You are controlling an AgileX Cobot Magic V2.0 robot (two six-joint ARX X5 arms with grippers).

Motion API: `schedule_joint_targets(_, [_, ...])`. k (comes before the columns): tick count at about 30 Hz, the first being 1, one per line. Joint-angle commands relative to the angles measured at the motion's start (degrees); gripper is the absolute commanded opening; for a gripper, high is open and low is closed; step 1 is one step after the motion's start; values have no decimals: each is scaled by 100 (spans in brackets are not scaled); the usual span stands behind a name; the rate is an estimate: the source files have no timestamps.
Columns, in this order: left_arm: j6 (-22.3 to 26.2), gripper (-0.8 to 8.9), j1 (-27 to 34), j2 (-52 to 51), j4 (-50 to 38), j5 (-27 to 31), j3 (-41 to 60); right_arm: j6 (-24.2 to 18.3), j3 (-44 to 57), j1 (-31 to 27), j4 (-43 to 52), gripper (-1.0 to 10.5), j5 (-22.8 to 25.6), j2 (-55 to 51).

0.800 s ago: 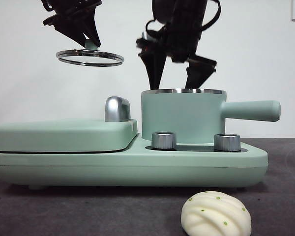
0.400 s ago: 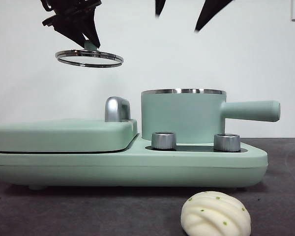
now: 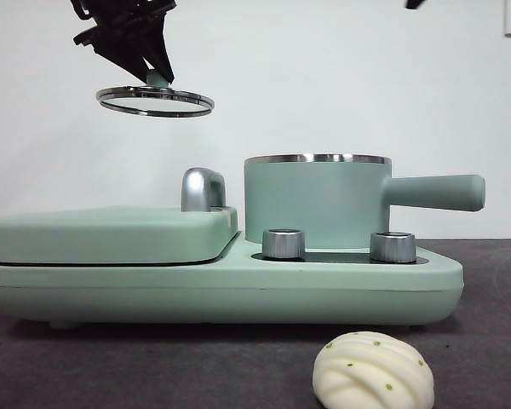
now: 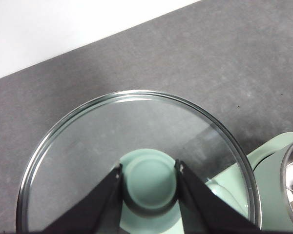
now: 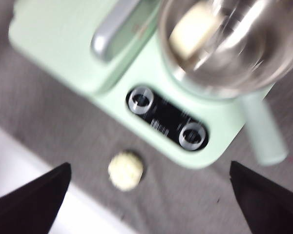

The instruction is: Put the buns in a small steamer

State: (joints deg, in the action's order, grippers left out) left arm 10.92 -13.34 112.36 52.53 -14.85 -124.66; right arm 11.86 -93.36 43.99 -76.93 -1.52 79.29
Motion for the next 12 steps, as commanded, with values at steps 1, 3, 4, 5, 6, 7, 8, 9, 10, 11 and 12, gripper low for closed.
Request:
schedule_joint_targets(1, [-31,24,-28,-35,-138,-17,-238,507,531,398,-302,575,190,-127])
schedule_joint_targets(3, [-31,24,-28,-35,-136,-17,-238,828,1099,721,146,615,247,-345])
schedule_joint_targets(4, [-31,24,-28,-35,-136,-17,-238,949,1368,879,382,617,251,-426])
schedule_joint_targets(5, [-31,24,-28,-35,-136,-15,-238,1062,1600,1019,579,617,262,-481])
schedule_joint_targets(6, [-33,24,-28,-35,-133,-17,-238,1185,1845,1174,782,617,273,-503])
schedule_joint_targets(7, [-46,24,-28,-35,-136,-15,-238,1292,2070,1318,951,617,278,-514])
schedule_joint_targets(8, [-48,24,-28,-35,-136,-15,-238,1368,2240,1423,1082,617,297,-514])
schedule_joint_targets(9, [-48,24,-28,-35,-136,-15,-238,1488,2481,1558,1279,616,310,-507])
schedule_joint_targets(10, [-48,24,-28,-35,-136,-15,-238,1613,2697,1661,1497,616,310,-476])
schedule_joint_targets(11, [-48,24,-28,-35,-136,-15,-238,1733,2898,1749,1709,616,308,-468])
schedule_joint_targets(12, [-48,24,-28,-35,-136,-17,-238,1827,3121,1836,1958,616,306,-439])
